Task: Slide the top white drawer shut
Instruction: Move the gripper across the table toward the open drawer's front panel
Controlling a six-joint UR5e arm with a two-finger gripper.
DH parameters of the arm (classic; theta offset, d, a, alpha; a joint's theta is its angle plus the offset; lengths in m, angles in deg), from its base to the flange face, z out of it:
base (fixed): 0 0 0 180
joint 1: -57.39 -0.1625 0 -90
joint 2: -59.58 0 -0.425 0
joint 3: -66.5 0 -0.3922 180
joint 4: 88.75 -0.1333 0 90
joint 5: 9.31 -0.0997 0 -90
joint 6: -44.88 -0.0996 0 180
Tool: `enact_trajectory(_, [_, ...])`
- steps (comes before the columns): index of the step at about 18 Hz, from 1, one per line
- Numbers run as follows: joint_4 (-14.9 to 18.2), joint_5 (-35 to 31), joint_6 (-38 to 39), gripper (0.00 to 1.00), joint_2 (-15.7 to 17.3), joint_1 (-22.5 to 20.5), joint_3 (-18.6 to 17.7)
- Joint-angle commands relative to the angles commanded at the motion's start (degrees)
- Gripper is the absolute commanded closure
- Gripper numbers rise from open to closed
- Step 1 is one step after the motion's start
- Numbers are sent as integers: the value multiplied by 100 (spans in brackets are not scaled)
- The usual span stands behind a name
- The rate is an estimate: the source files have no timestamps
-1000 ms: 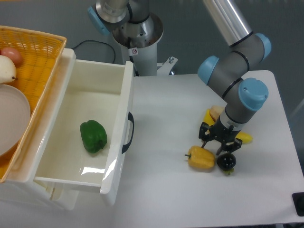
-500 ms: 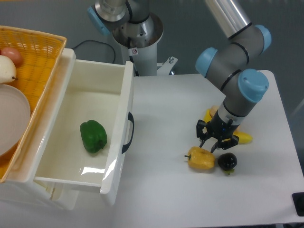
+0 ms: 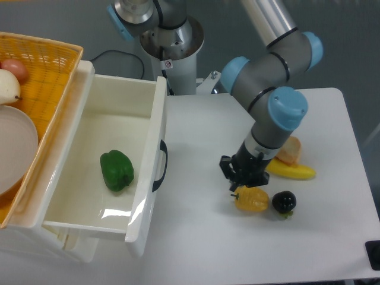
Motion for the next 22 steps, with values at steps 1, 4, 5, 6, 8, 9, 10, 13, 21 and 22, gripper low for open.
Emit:
enact_trajectory(1, [70, 71, -8, 97, 52, 18, -35])
enact_trajectory(4, [150, 220, -26, 98, 176, 140, -158])
enact_trajectory(5, [202, 256, 0, 97, 185, 185, -193])
enact_trajectory(6, [316, 273, -8, 97, 246, 202, -246])
enact_trajectory(8, [492, 413, -9, 97, 369, 229, -281])
enact_trajectory(9, [588, 519, -9, 97, 404, 220, -290])
enact_trajectory(10, [694, 581, -17, 97, 439, 203, -290])
enact_trajectory(13, [975, 608, -26, 97, 589, 185, -281])
enact_trajectory(21, [1266, 1091, 9, 97, 782, 168, -281])
enact_trajectory(22, [1310, 1135, 9, 97, 791, 168, -281])
